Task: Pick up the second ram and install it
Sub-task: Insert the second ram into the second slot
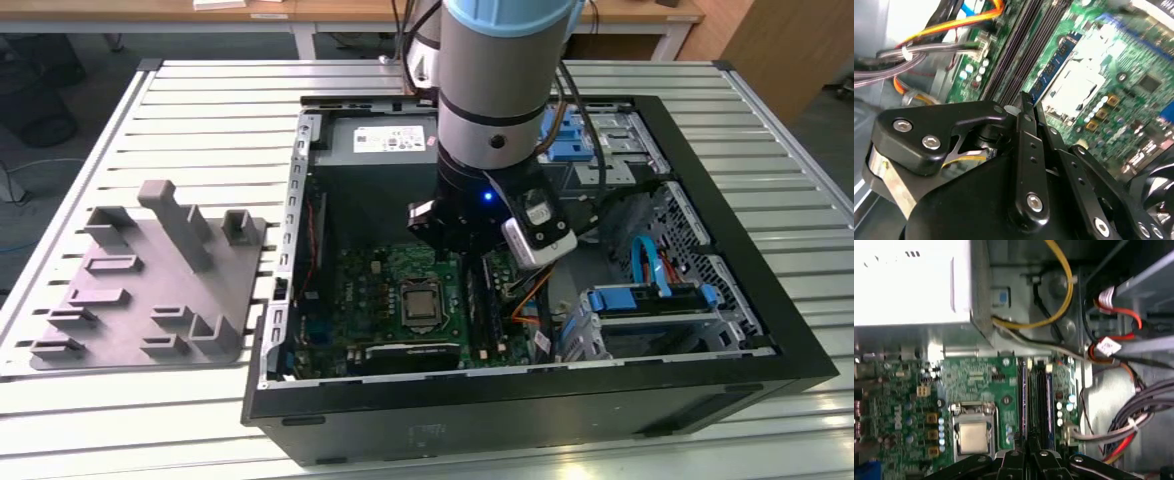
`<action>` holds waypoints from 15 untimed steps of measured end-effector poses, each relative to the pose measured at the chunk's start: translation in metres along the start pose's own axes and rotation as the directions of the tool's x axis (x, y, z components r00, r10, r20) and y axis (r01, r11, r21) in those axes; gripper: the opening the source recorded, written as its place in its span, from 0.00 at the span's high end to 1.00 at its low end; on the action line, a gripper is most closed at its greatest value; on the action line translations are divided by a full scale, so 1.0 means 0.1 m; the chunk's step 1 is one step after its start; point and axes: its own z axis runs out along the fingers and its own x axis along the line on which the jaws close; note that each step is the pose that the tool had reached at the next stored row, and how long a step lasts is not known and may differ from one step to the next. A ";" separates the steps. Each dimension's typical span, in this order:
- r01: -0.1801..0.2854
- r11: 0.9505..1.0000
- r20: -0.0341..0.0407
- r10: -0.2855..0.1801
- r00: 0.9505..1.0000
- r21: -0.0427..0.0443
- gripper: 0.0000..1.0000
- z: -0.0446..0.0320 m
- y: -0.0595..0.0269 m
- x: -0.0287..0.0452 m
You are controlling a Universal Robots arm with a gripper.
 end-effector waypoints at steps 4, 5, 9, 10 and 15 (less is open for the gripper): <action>0.033 0.999 -0.002 -0.033 0.999 -0.017 0.86 0.001 0.001 0.001; 0.039 0.999 -0.003 -0.039 0.999 -0.013 0.86 0.002 0.000 0.000; 0.046 0.999 -0.003 -0.046 0.999 -0.003 0.86 0.003 -0.001 0.000; 0.046 0.999 -0.003 -0.046 0.999 -0.003 0.86 0.003 -0.001 0.000; 0.046 0.999 -0.003 -0.046 0.999 -0.002 0.86 0.003 0.000 0.000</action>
